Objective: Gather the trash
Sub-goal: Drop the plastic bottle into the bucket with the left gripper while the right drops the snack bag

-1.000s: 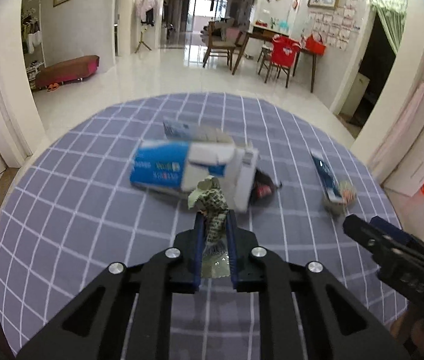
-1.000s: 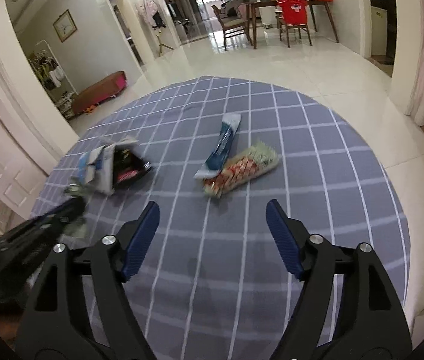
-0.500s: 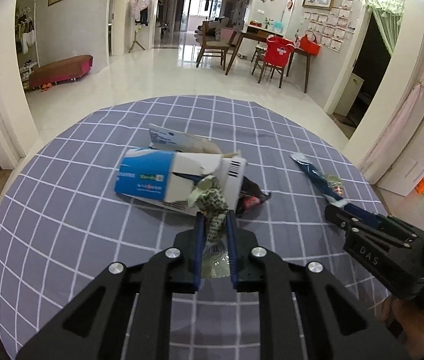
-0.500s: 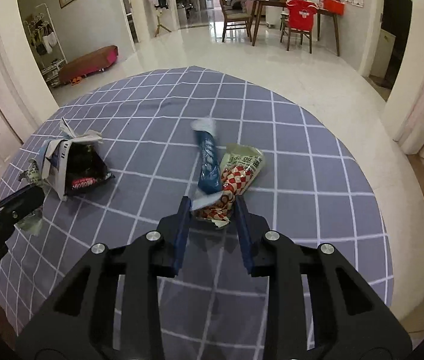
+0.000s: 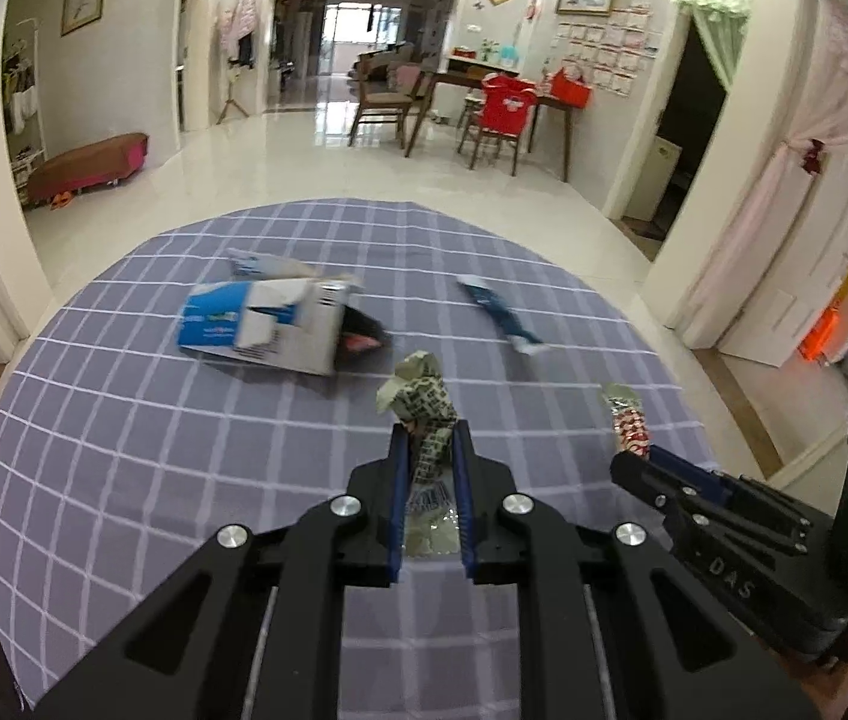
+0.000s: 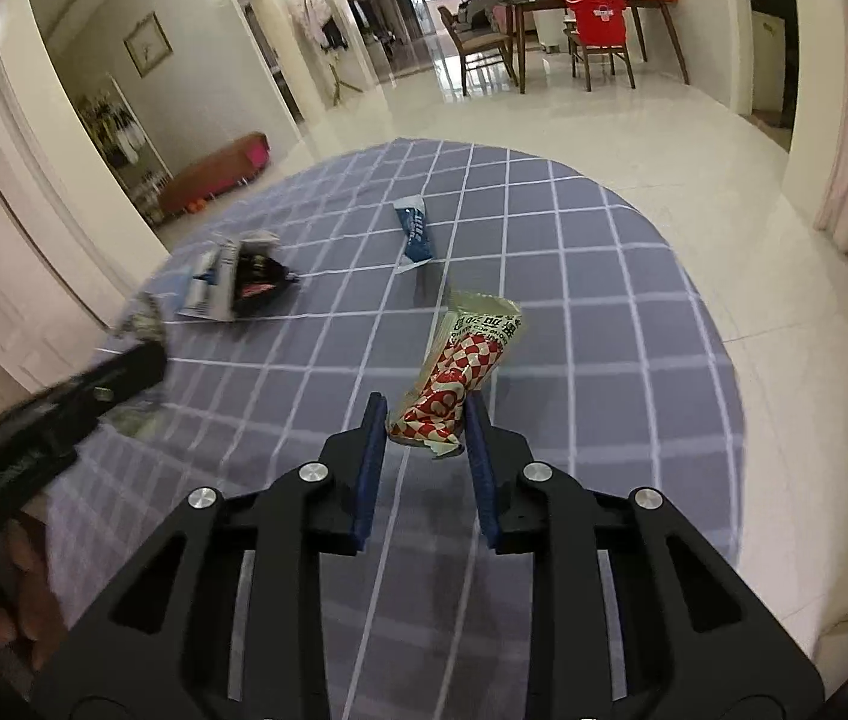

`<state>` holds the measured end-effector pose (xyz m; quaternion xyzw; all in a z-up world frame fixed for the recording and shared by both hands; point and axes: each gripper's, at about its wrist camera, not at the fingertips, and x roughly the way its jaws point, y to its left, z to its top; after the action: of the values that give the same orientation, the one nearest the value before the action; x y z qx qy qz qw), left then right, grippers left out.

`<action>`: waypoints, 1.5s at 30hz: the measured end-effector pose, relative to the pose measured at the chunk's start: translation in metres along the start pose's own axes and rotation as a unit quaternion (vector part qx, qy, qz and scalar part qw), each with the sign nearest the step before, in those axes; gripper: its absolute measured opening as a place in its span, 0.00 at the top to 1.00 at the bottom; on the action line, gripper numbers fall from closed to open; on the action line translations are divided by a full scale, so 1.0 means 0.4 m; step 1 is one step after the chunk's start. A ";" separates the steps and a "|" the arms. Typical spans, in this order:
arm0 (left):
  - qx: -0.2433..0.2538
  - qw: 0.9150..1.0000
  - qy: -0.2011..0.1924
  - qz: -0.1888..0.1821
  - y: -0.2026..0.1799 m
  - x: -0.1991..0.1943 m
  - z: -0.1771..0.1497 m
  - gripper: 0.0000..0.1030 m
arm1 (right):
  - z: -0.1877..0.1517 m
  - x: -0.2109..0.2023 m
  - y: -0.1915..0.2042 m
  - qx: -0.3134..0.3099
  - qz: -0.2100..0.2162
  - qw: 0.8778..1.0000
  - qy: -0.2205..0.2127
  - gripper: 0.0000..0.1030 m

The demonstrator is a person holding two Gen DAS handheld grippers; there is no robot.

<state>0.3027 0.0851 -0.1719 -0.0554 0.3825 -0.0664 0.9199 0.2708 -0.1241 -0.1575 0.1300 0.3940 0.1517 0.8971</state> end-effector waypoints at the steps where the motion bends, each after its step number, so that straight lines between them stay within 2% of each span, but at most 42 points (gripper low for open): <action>1: 0.003 1.000 -0.001 -0.005 -0.019 -0.011 -0.008 0.87 | -0.006 -0.025 -0.006 0.004 0.006 1.000 -0.006 0.74; 6: 0.034 0.999 -0.009 -0.038 -0.134 -0.063 -0.048 0.87 | -0.065 -0.177 -0.054 0.031 0.027 0.998 -0.046 0.74; 10: 0.068 0.995 -0.010 -0.069 -0.251 -0.089 -0.092 0.87 | -0.123 -0.287 -0.105 0.051 0.013 0.996 -0.076 0.74; 14: 0.095 0.991 0.002 -0.093 -0.344 -0.089 -0.134 0.87 | -0.193 -0.373 -0.186 0.073 -0.021 0.993 -0.094 0.74; 25: 0.182 0.973 0.051 -0.136 -0.589 -0.031 -0.274 0.87 | -0.328 -0.469 -0.371 0.139 -0.085 0.982 -0.094 0.74; 33: 0.210 0.966 0.074 -0.132 -0.671 0.018 -0.333 0.87 | -0.382 -0.493 -0.451 0.177 -0.103 0.973 -0.108 0.71; 34: 0.212 0.965 0.077 -0.132 -0.677 0.025 -0.338 0.87 | -0.381 -0.488 -0.458 0.179 -0.106 0.972 -0.109 0.67; 35: 0.212 0.965 0.080 -0.131 -0.680 0.031 -0.340 0.87 | -0.385 -0.484 -0.468 0.187 -0.111 0.970 -0.108 0.45; 36: 0.211 0.965 0.083 -0.129 -0.683 0.037 -0.342 0.87 | -0.391 -0.485 -0.477 0.198 -0.114 0.967 -0.111 0.33; 37: 0.211 0.965 0.087 -0.128 -0.686 0.043 -0.346 0.87 | -0.396 -0.489 -0.490 0.204 -0.116 0.965 -0.114 0.25; 45: 0.217 0.964 0.094 -0.124 -0.704 0.069 -0.363 0.87 | -0.403 -0.512 -0.511 0.209 -0.131 0.962 -0.117 0.25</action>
<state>0.1964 -0.2044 -0.2500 0.1047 0.4339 -0.2663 0.8543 0.0535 -0.3707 -0.1985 0.2787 0.3227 -0.0690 0.9019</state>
